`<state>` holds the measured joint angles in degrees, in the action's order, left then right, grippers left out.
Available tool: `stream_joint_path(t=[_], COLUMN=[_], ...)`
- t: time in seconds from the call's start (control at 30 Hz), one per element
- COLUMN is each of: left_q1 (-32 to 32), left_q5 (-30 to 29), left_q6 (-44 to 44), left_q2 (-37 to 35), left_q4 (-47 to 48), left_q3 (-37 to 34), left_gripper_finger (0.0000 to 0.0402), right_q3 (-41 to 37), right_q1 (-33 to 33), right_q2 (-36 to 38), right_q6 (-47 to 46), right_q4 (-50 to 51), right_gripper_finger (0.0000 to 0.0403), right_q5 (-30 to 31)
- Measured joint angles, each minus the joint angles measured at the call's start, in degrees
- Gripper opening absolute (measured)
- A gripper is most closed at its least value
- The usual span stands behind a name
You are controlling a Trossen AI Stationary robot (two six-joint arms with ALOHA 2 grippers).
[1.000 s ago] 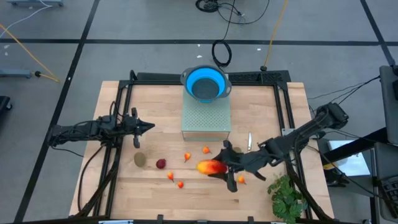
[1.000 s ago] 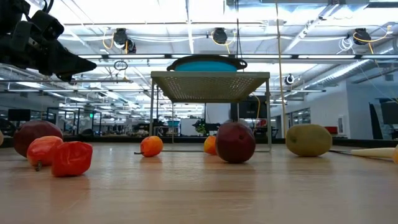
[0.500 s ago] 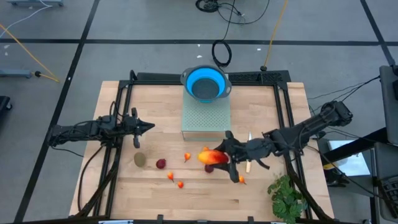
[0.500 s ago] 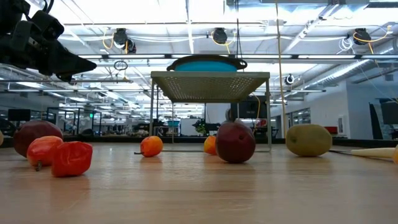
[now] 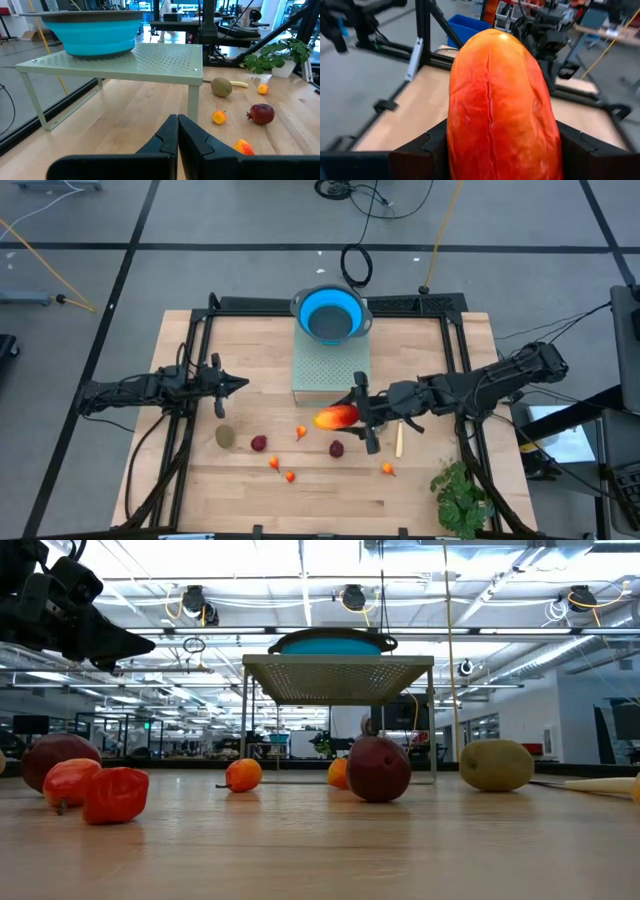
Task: Pick & Place Fruit
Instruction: Put the mango into the blue strainer bowl on the shelf
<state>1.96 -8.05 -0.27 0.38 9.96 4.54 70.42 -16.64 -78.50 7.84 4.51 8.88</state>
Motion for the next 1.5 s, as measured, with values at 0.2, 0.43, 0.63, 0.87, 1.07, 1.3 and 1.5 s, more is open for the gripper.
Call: stream_joint_path(t=[0.2, 0.43, 0.63, 0.87, 1.07, 1.3, 1.5], left_q1=[0.0, 0.0, 0.0, 0.0, 0.02, 0.01, 0.02], left_q5=[0.0, 0.0, -0.02, -0.02, -0.02, -0.02, -0.02], left_q6=[0.04, 0.13, 0.13, 0.11, 0.09, 0.09, 0.09], left_q2=[0.0, -0.01, -0.02, -0.02, -0.02, -0.01, -0.01], left_q4=[0.01, 0.01, 0.0, 0.0, 0.0, 0.01, 0.01], left_q3=[0.0, 0.0, 0.0, 0.0, 0.0, 0.0, 0.0], left_gripper_finger=[0.001, 0.001, 0.001, 0.001, 0.001, 0.001, 0.001], right_q3=[0.0, 0.0, 0.0, 0.0, 0.0, 0.0, 0.0], right_q1=[0.63, 0.61, 1.21, 3.44, 5.92, 9.44, 13.55], right_q2=[0.0, 0.0, 0.0, 0.0, 0.0, 0.0, 0.0], right_q6=[14.63, 29.54, 31.91, 28.85, 17.87, 4.77, -11.94], right_q4=[-0.02, -0.76, -3.09, -3.45, -3.45, -3.45, -3.45], right_gripper_finger=[0.0226, 0.0229, 0.0229, 0.023, 0.0231, 0.0228, 0.0232], right_q5=[0.73, 5.82, 6.1, 6.08, 5.78, -5.48, -20.05])
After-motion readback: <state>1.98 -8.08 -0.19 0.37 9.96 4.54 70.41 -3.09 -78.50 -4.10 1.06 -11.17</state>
